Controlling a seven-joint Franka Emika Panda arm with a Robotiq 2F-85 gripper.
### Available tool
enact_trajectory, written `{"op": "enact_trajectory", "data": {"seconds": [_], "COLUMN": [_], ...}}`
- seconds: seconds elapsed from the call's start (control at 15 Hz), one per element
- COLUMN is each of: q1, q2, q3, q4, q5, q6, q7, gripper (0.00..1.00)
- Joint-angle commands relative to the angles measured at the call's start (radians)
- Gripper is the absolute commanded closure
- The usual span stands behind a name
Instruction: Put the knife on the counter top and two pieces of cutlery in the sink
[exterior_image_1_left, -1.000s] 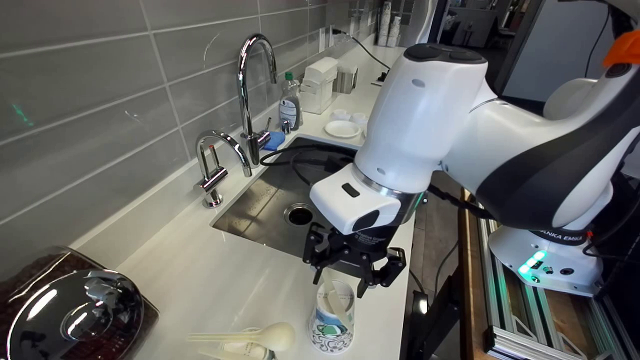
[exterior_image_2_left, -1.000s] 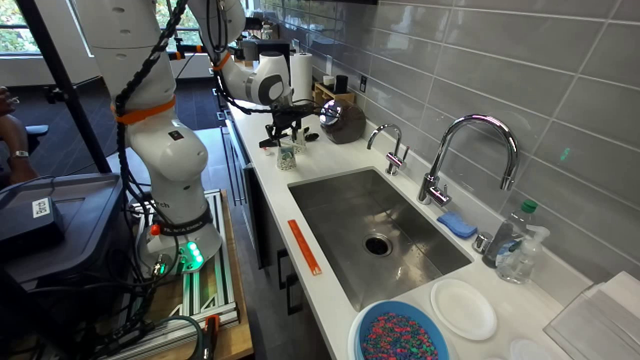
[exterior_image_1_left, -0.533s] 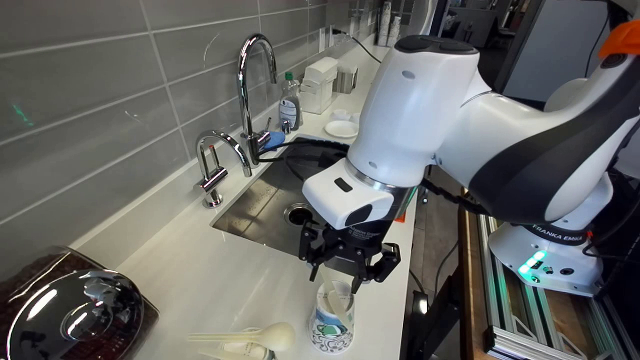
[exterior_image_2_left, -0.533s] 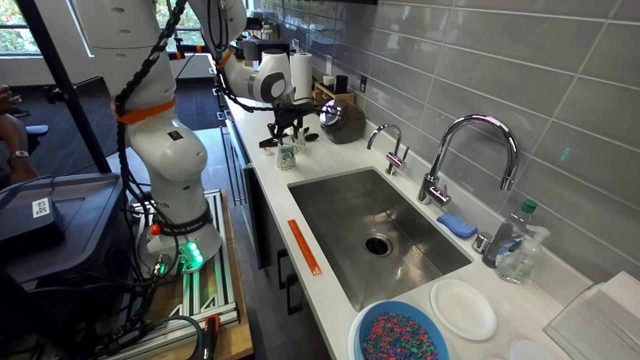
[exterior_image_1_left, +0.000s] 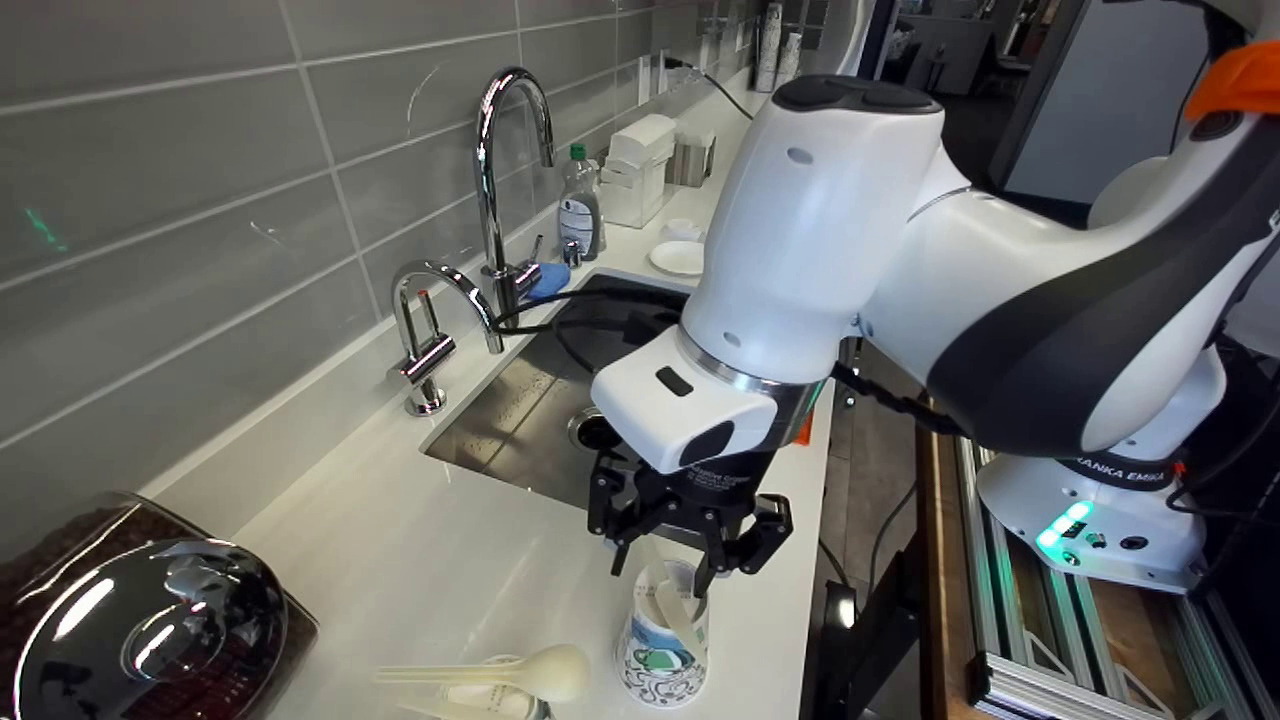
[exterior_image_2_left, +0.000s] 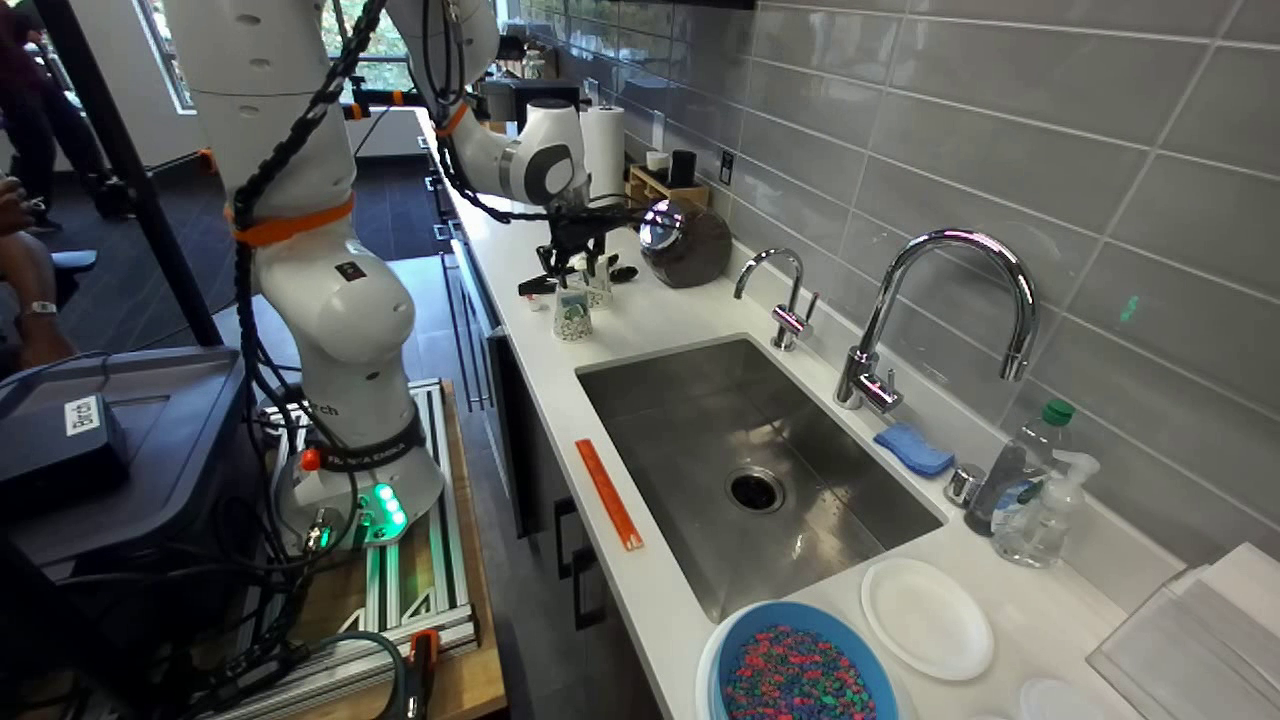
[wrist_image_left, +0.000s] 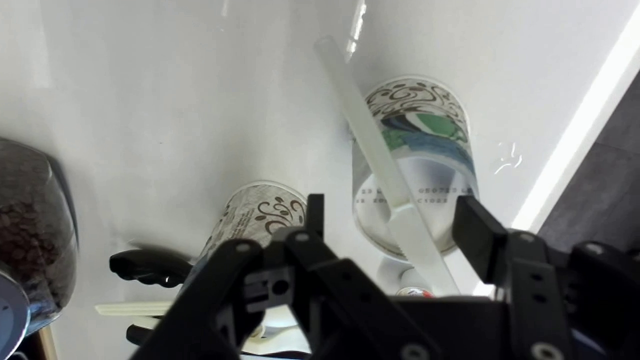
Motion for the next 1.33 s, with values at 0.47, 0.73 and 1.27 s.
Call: {"op": "enact_trajectory", "data": {"seconds": [0.47, 0.73, 1.27], "q1": [-0.031, -0.034, -0.035], "q2": [0.035, 0.04, -0.003], "q3": [0.03, 0.032, 0.044], "q4": [0.025, 0.036, 0.025], "q5": [-0.02, -0.019, -0.006], "q6": [-0.035, -0.035, -0.067], "q7": [-0.017, -0.021, -0.022], "gripper": [0.86, 0.97, 0.96]}}
